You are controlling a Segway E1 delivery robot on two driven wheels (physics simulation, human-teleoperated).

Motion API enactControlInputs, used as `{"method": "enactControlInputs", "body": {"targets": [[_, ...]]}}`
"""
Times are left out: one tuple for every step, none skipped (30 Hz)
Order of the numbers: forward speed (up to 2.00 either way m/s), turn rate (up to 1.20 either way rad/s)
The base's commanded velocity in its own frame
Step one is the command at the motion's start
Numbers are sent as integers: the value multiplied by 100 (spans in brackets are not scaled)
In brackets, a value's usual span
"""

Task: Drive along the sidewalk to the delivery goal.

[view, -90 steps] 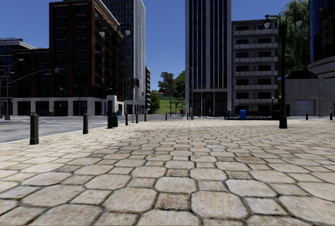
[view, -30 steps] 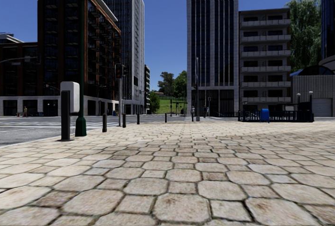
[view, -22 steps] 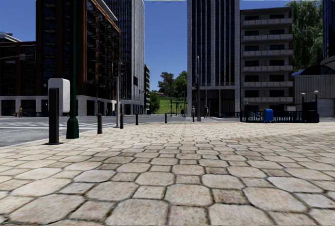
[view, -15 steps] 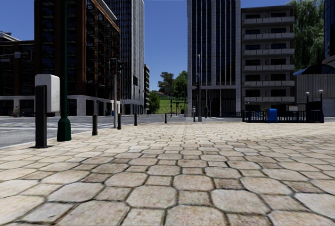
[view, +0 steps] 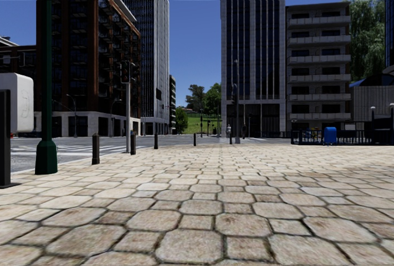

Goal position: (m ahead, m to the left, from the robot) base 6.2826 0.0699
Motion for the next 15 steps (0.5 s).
{"method": "enactControlInputs", "body": {"targets": [[200, 0], [200, 0], [200, 0], [200, 0], [200, 0], [200, 0], [200, 0], [200, 0], [200, 0], [200, 0], [200, 0], [200, 0], [200, 0], [200, 0], [200, 0]]}}
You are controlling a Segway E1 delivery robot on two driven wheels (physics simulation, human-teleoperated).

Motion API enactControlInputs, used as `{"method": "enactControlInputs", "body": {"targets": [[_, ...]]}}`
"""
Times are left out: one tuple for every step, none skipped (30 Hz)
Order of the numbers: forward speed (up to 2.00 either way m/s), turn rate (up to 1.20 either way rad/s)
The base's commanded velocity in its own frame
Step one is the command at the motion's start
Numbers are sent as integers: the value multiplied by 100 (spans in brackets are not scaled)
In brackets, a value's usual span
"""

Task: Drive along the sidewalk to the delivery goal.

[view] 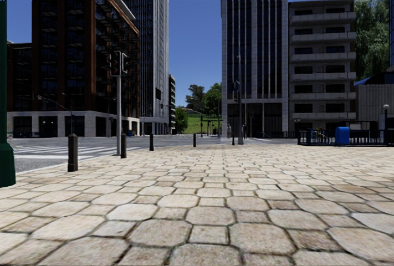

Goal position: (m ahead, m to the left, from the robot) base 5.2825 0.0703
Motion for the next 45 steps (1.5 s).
{"method": "enactControlInputs", "body": {"targets": [[200, 0], [200, 0], [200, 0], [200, 0], [200, 0], [200, 0], [200, 0], [200, 0], [200, 0], [200, 0], [200, 0], [200, 0], [200, 0], [200, 0], [200, 0], [200, 0], [200, 0], [200, 0], [200, 0], [200, 1], [200, 1], [200, 6], [200, 14], [200, 18], [200, 19], [200, 19], [200, 19], [200, 10], [200, 0], [200, 0], [200, 0], [200, 0], [200, 0], [200, 0], [200, 0], [200, 0], [200, 0], [200, 0], [200, 0], [200, 0], [200, 0], [200, 0], [200, 0], [200, 0], [200, 0]]}}
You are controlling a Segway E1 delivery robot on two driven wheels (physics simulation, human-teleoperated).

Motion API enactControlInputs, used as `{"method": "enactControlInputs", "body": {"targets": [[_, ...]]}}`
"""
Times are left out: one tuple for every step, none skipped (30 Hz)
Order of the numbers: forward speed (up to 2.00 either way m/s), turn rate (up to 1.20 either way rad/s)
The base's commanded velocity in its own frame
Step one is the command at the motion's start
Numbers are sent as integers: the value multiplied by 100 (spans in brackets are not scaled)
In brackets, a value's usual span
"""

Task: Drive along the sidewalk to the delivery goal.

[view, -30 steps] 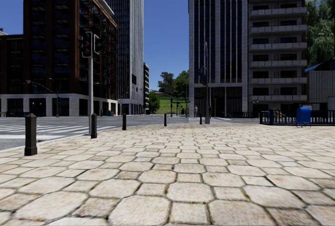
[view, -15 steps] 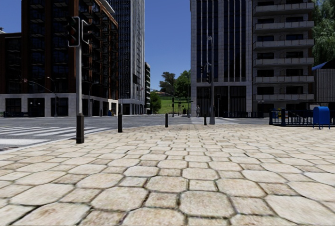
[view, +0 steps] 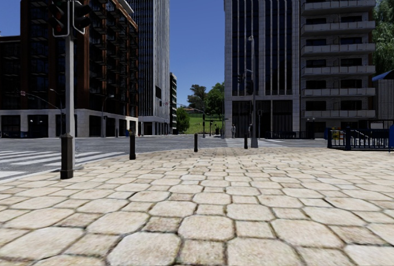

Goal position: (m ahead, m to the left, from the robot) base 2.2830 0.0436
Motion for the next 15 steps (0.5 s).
{"method": "enactControlInputs", "body": {"targets": [[200, 0], [200, 0], [200, 0], [200, 0], [200, 0], [200, 0], [200, 0], [200, 0], [200, 0], [200, 0], [200, 0], [200, 0], [200, 0], [200, 0], [200, 0]]}}
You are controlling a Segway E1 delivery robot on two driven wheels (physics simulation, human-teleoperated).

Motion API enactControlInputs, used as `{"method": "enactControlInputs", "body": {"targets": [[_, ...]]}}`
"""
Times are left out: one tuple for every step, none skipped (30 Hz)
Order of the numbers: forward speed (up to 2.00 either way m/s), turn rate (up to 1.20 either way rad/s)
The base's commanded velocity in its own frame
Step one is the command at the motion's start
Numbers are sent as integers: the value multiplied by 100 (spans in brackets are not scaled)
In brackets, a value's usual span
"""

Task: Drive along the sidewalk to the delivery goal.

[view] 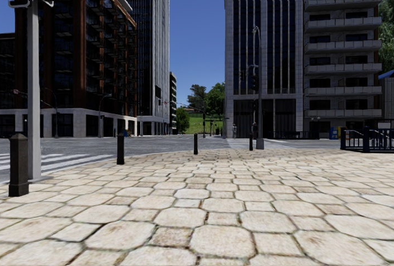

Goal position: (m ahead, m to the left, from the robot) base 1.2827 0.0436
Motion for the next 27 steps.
{"method": "enactControlInputs", "body": {"targets": [[200, 0], [200, 0], [200, 0], [200, 0], [200, 0], [189, 3], [155, 3], [123, 1], [97, 0], [97, 0], [83, 0], [77, 0], [74, 0], [74, 0], [74, 0], [73, 0], [73, 0], [73, 2], [73, 11], [73, 11], [73, 15], [73, 16], [73, 17], [73, 17], [73, 17], [73, 7], [73, 0]]}}
